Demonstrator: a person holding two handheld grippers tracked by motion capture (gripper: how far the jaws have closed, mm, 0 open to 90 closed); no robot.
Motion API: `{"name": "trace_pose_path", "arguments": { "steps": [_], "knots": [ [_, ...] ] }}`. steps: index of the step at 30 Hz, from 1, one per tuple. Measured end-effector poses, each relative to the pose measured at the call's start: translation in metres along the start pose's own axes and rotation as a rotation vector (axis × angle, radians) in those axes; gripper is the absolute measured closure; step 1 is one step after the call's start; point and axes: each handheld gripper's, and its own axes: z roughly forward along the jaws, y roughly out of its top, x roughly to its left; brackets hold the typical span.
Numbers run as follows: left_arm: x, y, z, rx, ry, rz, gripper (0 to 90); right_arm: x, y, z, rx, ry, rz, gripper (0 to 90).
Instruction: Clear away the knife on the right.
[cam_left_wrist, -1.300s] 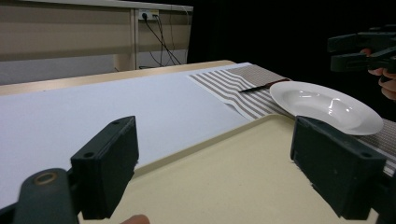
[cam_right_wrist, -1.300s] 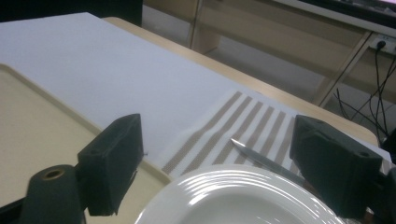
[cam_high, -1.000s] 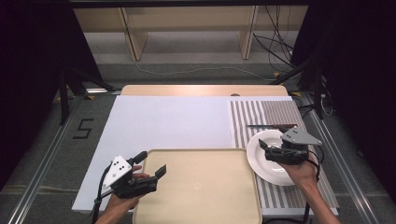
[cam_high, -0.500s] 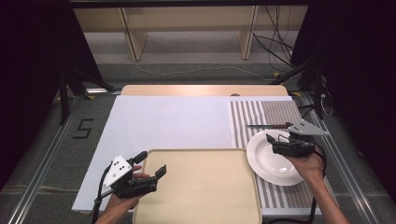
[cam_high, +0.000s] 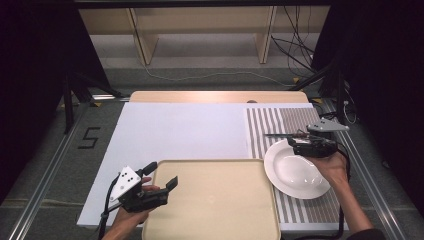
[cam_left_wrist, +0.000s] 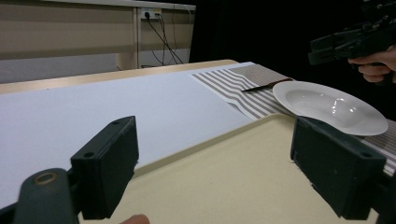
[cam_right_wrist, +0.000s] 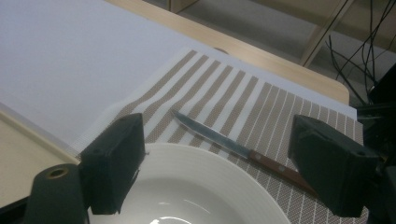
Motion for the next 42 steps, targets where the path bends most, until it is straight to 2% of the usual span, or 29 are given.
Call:
{"name": "trace_pose_path", "arguments": {
  "steps": [5, 11, 13, 20, 29, 34, 37, 38, 42],
  "knots": [
    [0.000, 0.000, 0.000, 0.002, 0.000, -0.001, 15.0, -0.010, 0.003, 0.009, 0.039, 0.011, 0.013, 20.1],
    [0.000, 0.000, 0.001, 0.002, 0.001, -0.001, 14.9, -0.024, 0.006, 0.028, 0.119, 0.011, 0.031, 20.7],
    [0.000, 0.000, 0.001, 0.003, 0.001, -0.002, 14.9, -0.028, 0.008, 0.034, 0.148, -0.005, 0.026, 21.4],
    [0.000, 0.000, 0.001, 0.002, 0.001, -0.002, 15.0, -0.046, 0.015, 0.049, 0.235, 0.001, 0.041, 21.7],
    [0.001, -0.001, 0.002, 0.005, 0.002, -0.008, 15.0, -0.066, 0.017, 0.065, 0.344, -0.019, 0.053, 22.8],
    [0.002, -0.001, 0.002, 0.009, 0.004, -0.013, 15.0, -0.072, 0.016, 0.074, 0.388, -0.020, 0.048, 23.5],
    [0.002, -0.001, 0.002, 0.010, 0.005, -0.014, 15.0, -0.073, 0.014, 0.080, 0.418, -0.015, 0.049, 23.8],
    [0.002, -0.001, 0.002, 0.010, 0.007, -0.013, 15.0, -0.074, 0.012, 0.085, 0.447, -0.018, 0.038, 24.3],
    [0.002, -0.001, 0.002, 0.007, 0.008, -0.016, 15.0, -0.074, 0.009, 0.093, 0.476, -0.018, 0.033, 25.0]
  ]
}}
